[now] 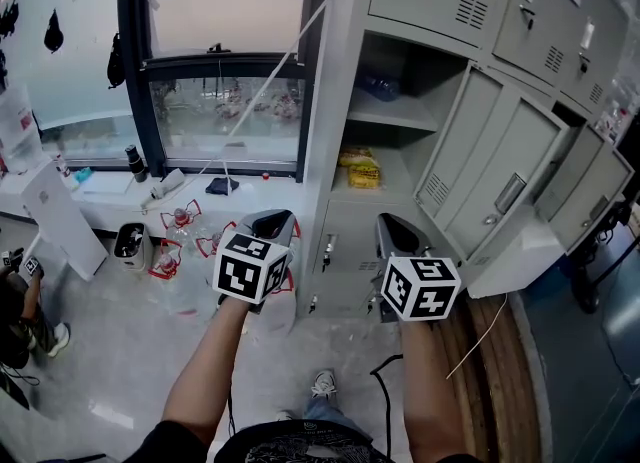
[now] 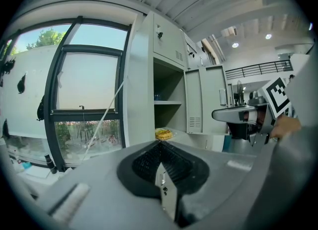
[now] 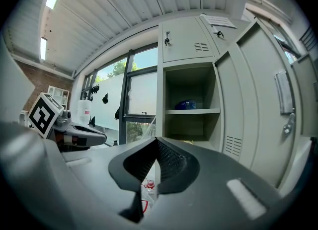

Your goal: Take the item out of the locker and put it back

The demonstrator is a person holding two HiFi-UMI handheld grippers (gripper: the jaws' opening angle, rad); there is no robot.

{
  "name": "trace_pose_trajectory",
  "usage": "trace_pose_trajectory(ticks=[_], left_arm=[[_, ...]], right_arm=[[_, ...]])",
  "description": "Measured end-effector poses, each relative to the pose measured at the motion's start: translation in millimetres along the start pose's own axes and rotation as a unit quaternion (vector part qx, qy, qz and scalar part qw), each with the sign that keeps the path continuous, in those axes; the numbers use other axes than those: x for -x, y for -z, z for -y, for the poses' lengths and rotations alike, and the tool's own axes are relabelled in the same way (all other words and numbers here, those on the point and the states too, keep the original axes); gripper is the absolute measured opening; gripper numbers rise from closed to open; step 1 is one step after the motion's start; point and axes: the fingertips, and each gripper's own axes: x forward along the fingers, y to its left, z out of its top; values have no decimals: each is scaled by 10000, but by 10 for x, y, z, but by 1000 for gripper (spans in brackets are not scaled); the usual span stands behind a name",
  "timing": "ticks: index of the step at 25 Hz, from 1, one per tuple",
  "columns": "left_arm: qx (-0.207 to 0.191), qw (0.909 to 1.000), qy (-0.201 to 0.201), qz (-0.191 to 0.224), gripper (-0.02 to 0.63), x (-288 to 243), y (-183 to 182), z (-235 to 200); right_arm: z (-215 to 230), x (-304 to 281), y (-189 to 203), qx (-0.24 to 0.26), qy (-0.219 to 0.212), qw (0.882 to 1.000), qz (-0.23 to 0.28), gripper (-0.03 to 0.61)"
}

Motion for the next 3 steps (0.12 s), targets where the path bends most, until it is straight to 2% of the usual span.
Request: trace_pose_trajectory(ticks=[3], left_arm=[[-12, 10000, 20, -13, 0, 10, 1, 28]], right_arm=[[-9, 18, 7, -18, -5, 10000, -11, 23]])
